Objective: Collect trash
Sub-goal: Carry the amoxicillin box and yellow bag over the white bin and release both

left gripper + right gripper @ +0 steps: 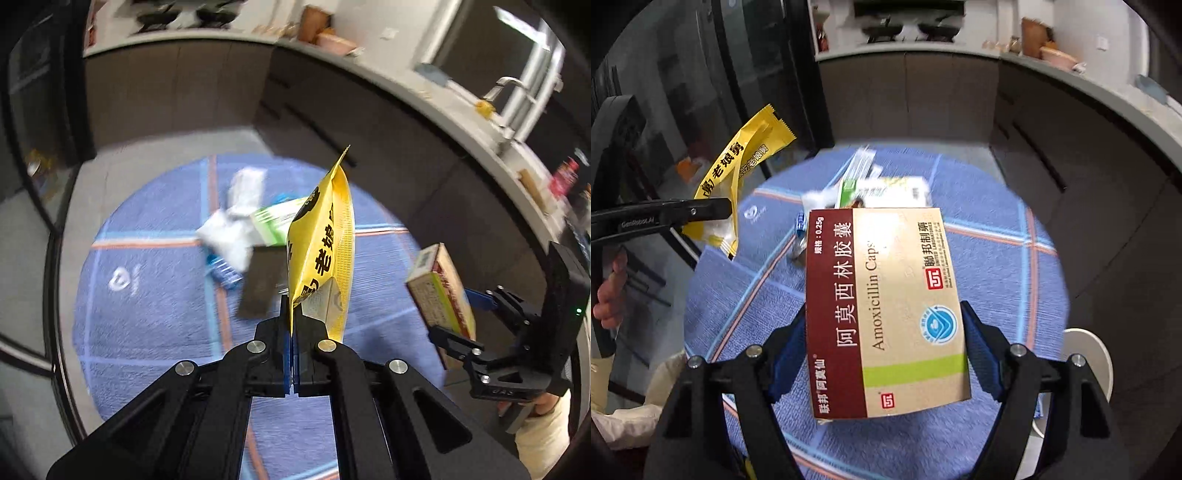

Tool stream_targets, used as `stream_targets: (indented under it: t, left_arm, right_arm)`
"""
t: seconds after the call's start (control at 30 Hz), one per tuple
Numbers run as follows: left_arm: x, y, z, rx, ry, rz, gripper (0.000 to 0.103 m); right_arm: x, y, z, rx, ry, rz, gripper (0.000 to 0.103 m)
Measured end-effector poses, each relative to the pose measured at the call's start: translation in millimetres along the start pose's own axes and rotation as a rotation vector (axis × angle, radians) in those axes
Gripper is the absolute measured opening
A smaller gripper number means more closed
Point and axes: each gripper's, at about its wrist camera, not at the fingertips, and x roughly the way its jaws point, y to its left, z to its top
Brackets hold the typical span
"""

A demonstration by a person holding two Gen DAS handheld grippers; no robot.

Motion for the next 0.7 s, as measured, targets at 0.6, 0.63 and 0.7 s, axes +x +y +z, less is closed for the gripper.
stream_targets:
  t: [0.6, 0.63, 0.7]
  left_arm:
    - [112, -215, 3, 0.277, 0.138, -0.235, 0.000]
    - [121, -224, 3, 0.281, 0.154, -0.241, 0.000]
    - [146, -244, 0, 0.294, 0.189, -0.247, 0.000]
  right_arm:
    - [-80, -159, -96, 0.323, -0.051, -0.287, 0.077]
    - [-77, -167, -101, 0.336, -0.048, -0.285, 0.077]
    - [-68, -187, -116, 0.373, -0.032, -0.285, 0.077]
